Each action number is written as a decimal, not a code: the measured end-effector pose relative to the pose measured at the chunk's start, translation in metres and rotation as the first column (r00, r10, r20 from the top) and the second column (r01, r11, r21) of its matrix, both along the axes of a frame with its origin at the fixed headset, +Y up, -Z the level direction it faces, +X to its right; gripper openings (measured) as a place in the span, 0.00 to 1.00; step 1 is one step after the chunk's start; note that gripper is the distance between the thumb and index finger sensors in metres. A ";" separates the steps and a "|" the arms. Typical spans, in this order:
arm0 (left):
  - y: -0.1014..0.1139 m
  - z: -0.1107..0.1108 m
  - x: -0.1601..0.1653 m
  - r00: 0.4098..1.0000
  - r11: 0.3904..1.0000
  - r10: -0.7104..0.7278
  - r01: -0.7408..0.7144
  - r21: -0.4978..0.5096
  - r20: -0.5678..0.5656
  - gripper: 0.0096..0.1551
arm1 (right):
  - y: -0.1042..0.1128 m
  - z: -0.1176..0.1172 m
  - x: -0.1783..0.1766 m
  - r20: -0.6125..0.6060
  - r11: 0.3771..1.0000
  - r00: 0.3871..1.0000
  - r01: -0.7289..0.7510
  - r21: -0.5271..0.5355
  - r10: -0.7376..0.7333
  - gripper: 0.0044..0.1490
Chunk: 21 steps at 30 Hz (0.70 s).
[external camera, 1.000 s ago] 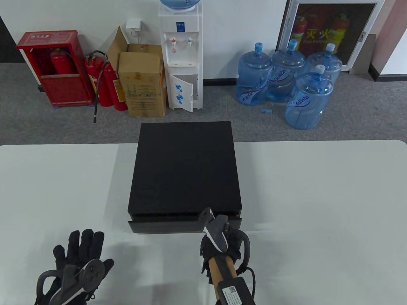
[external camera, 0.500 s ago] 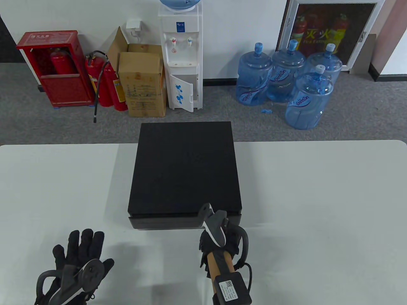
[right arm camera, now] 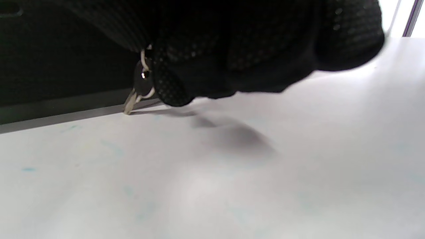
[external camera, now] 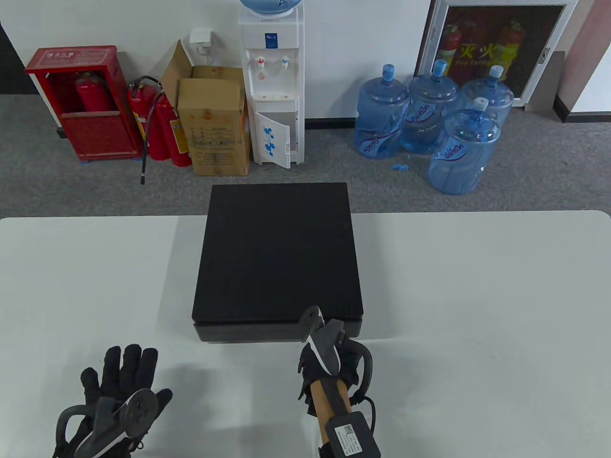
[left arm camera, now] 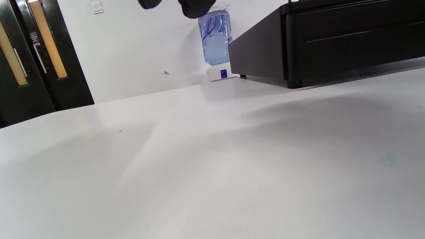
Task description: Close cash drawer
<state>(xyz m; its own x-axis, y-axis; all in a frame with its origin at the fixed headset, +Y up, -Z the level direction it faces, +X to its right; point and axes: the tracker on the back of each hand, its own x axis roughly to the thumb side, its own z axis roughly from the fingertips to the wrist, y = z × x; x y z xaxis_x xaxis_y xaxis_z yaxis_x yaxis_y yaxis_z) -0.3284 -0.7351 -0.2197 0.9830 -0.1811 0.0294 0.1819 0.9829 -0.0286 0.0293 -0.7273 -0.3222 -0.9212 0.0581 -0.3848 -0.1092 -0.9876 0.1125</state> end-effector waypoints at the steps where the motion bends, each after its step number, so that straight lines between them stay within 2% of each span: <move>1: 0.000 0.000 0.000 1.000 1.000 0.002 -0.002 -0.001 -0.002 0.51 | 0.000 0.000 0.000 0.002 1.000 1.000 -0.007 0.011 0.007 0.27; 8: 0.000 0.000 0.000 1.000 1.000 0.001 -0.001 -0.021 -0.005 0.51 | -0.002 0.000 -0.002 0.019 0.999 1.000 -0.014 0.047 0.013 0.27; 11: 0.000 0.000 0.000 1.000 1.000 0.004 -0.005 -0.024 -0.006 0.51 | -0.004 0.002 -0.001 0.031 0.995 0.999 0.006 0.103 -0.009 0.27; 21: 0.000 0.000 0.000 1.000 0.999 0.014 -0.014 -0.037 -0.010 0.51 | -0.005 0.003 -0.003 0.034 0.993 0.999 -0.018 0.120 0.014 0.27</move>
<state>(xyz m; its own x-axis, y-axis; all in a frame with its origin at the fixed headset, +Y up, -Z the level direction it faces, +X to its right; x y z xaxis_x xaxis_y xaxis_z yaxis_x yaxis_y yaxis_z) -0.3283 -0.7352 -0.2199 0.9857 -0.1664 0.0261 0.1678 0.9836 -0.0663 0.0262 -0.7325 -0.3189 -0.9094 0.0911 -0.4058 -0.0948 -0.9954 -0.0109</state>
